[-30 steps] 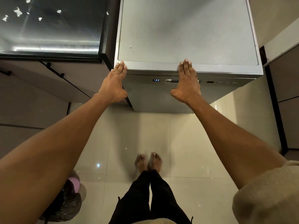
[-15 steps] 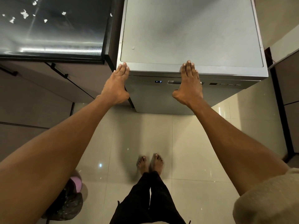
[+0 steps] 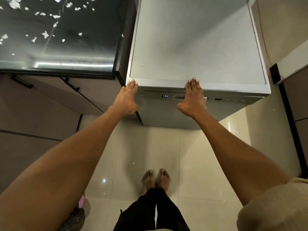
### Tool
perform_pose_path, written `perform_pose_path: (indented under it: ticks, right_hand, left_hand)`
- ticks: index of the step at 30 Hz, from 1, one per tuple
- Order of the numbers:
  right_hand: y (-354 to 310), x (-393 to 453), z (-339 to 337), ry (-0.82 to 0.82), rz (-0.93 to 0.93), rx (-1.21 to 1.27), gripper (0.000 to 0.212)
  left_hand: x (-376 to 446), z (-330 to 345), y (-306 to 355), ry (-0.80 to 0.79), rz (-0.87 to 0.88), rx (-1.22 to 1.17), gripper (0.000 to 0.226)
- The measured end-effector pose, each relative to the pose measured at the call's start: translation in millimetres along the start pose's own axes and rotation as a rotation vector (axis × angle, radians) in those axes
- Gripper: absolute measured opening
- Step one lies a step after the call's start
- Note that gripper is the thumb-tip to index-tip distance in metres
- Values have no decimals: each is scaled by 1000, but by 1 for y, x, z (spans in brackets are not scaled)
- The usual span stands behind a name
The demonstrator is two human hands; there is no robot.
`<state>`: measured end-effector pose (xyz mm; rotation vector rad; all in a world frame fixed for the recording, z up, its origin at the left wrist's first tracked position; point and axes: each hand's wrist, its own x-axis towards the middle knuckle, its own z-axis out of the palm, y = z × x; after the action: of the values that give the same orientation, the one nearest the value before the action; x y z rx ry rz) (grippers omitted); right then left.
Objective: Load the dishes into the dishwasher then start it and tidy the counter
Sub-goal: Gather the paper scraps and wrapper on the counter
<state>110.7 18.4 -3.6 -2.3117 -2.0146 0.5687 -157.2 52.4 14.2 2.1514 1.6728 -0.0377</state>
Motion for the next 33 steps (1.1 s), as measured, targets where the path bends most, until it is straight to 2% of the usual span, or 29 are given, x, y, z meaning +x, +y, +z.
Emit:
perform_pose_path:
  ticks: [5,9,15,24,33]
  right_hand:
    - [-17,-11,-2,-26,8,41,104]
    - [-41,-21,-1,-48,-71,82,98]
    - [-101,-30,4,-63,-251,148,94]
    - [-216,9,10,-121,-478,126,95]
    - [-322,88,32,-88,-513,48,86]
  left_hand:
    - [-15,-5,12,-51,-12,19,90]
    - [-40,0,11,-106,-44,57,90]
    - [-69,0,-13,-18,-167,-24,95]
    - [-66,-44,-95,156,-301,-133,95]
    - [-22,-88,-201,193,-345,-253,90]
